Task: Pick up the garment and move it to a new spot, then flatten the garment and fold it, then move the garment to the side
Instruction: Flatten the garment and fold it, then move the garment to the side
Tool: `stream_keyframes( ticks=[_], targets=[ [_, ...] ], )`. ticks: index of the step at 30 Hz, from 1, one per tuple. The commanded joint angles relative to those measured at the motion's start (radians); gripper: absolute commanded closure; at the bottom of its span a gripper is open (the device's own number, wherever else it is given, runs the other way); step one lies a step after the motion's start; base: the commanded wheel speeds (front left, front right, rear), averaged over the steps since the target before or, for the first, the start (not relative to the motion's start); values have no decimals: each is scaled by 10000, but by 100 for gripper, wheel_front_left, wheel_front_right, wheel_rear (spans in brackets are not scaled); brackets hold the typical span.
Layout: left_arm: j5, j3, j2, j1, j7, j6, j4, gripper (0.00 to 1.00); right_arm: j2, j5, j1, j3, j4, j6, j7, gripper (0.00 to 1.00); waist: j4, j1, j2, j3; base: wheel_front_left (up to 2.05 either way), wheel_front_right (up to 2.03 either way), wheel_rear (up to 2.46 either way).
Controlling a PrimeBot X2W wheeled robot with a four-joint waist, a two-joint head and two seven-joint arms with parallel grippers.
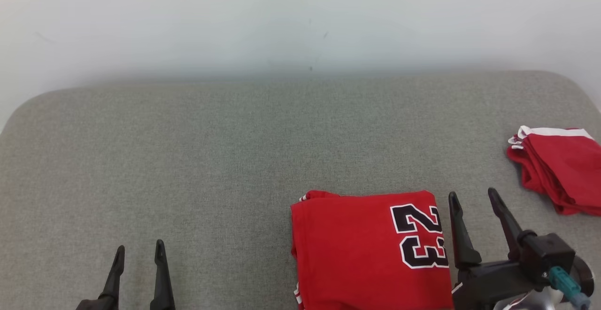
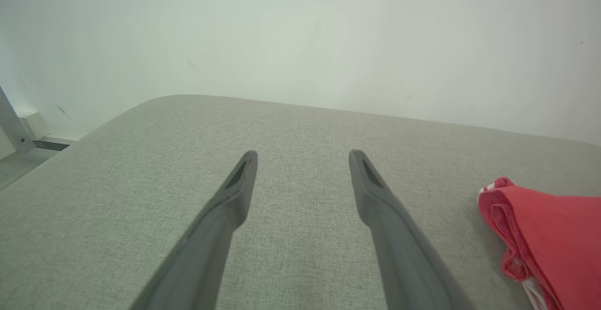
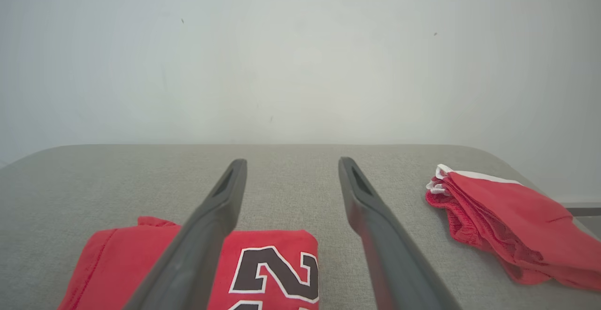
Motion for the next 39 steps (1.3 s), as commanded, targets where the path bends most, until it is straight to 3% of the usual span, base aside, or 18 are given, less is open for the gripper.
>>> stream_keyframes(
  ticks=[1, 9, 15, 39],
  targets=[
    [-118, 6, -5, 110, -27, 29, -45, 0, 37, -4, 1, -25, 129, -23, -112, 0, -68, 1, 0, -126, 0, 0, 0],
    [80, -120, -8, 285, -27, 122, 61, 0, 33, -834, 128, -811, 1735, -23, -1470, 0, -103, 1, 0, -426, 0, 0, 0],
    [360, -54, -4, 431, -27, 136, 94, 0, 29, -1283, 152, -670, 2454, -23, -1974, 0, -221, 1, 0, -517, 0, 0, 0],
    [414, 464, -6, 510, -27, -85, 181, 0, 28, -1153, 65, -440, 2413, -23, -2058, 0, -601, 1, 0, -526, 0, 0, 0]
  ],
)
